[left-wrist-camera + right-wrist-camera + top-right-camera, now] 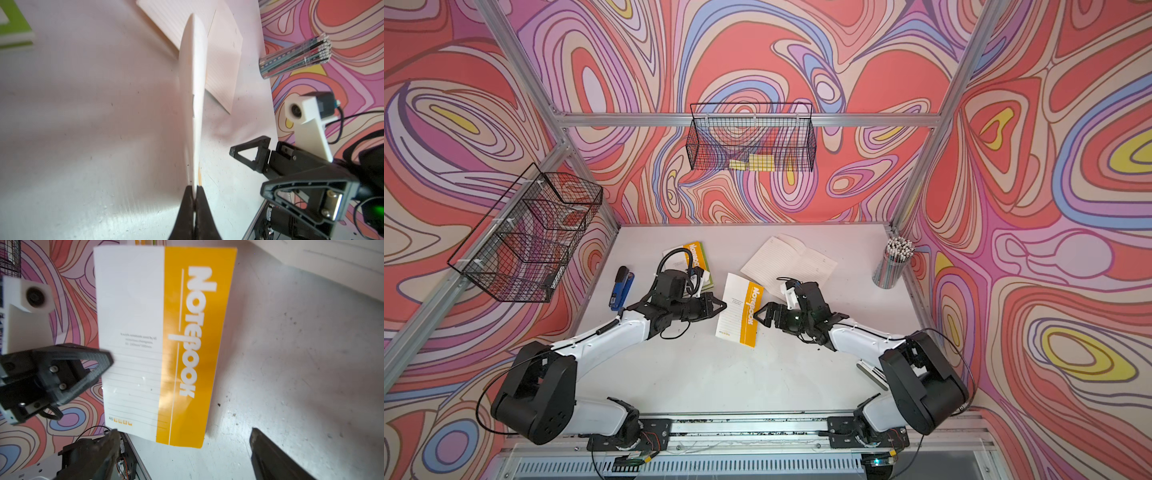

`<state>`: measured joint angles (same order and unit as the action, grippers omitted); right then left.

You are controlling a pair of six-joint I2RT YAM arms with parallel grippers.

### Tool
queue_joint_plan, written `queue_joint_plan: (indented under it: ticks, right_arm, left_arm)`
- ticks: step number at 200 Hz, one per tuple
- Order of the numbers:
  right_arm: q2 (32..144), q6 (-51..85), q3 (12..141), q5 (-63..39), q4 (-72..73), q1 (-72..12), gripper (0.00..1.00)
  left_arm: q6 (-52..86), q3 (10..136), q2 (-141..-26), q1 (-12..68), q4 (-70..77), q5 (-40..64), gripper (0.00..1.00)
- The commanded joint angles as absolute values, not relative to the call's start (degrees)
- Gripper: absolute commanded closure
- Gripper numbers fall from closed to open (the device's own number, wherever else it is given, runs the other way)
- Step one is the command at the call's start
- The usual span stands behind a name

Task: Close the notebook
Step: Pick up the notebook from the center of the board, then place the notebook at the notebook.

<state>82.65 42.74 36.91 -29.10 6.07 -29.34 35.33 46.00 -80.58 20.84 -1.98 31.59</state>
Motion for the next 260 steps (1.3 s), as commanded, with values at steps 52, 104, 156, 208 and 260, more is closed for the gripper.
queue_joint_plan:
  ticks: [52,104,156,208,260]
  right_arm:
    - [83.0,41.7,37.0,-28.4,6.0,-29.6,0.02]
    - [85.9,41.5,38.1,-29.1,6.8,-29.3,0.02]
    - [88.8,41.2,39.8,-30.5,7.5,-28.0,0.02]
    - [91.8,41.5,41.0,-32.6,9.1,-27.1,0.02]
    - [92.1,39.5,45.1,-32.6,5.5,-26.8,0.02]
  left_arm:
    - [31.4,59.8,-82.6,5.2,-10.9,39.0,1.00]
    - [37.7,63.4,-89.8,-2.5,-3.8,44.6,1.00]
    - [40.6,66.2,-96.2,-6.0,0.0,46.5,1.00]
    - [39.9,71.0,-102.3,-7.4,-0.9,45.9,1.00]
    - [38.4,73.2,-106.3,-8.6,-2.1,44.5,1.00]
